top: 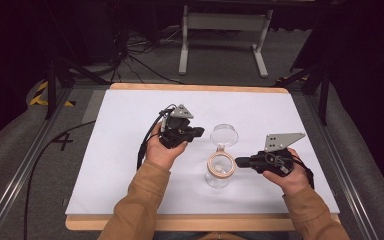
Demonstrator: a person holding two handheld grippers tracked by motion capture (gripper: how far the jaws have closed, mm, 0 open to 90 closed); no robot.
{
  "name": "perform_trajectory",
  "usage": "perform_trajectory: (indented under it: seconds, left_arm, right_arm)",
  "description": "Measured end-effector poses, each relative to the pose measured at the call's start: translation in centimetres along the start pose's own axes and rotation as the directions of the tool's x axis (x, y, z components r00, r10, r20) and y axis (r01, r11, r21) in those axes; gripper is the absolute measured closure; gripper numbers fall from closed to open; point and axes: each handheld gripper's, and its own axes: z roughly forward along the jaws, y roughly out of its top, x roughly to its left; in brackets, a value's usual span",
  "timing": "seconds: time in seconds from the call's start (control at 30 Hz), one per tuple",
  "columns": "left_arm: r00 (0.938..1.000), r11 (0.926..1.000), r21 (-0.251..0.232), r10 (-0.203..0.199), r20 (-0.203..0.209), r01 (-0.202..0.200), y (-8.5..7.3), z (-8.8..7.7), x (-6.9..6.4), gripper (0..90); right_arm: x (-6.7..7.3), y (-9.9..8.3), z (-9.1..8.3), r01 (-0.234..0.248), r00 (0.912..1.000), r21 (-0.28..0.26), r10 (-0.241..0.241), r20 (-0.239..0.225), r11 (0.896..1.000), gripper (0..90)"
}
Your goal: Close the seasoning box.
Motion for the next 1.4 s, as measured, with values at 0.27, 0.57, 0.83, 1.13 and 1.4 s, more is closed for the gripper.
perform_trajectory:
  seconds: [0.27,0.57,0.83,1.13,1.4]
  left_arm:
    - [0.9994,0.9996,-0.001,0.029,0.019,-0.029,0.0,1.1,-0.6,89.8]
    - [0.9987,0.9992,-0.001,0.041,0.032,-0.041,-0.1,1.2,-0.5,89.6]
    - [0.9897,0.9954,0.011,0.093,0.109,-0.095,0.0,1.0,-0.7,89.3]
    - [0.9833,0.9845,0.078,0.148,0.106,-0.157,0.2,1.2,-1.5,89.5]
    - [0.9822,0.9831,0.114,0.128,0.138,-0.144,0.0,0.3,-0.7,83.2]
  right_arm:
    - [0.2,-0.2,1.1,-0.030,0.9994,-0.050,0.031,0.018,0.998,90.0]
    - [0.4,-0.3,1.6,-0.049,0.9986,-0.065,0.050,0.018,0.997,90.0]
    - [0.3,-0.1,1.2,-0.073,0.9972,-0.080,0.074,0.013,0.994,90.0]
    - [0.3,0.0,1.2,-0.088,0.9961,-0.073,0.087,-0.009,0.993,90.0]
    - [0.5,0.2,1.2,-0.086,0.9956,-0.021,0.085,-0.037,0.996,90.0]
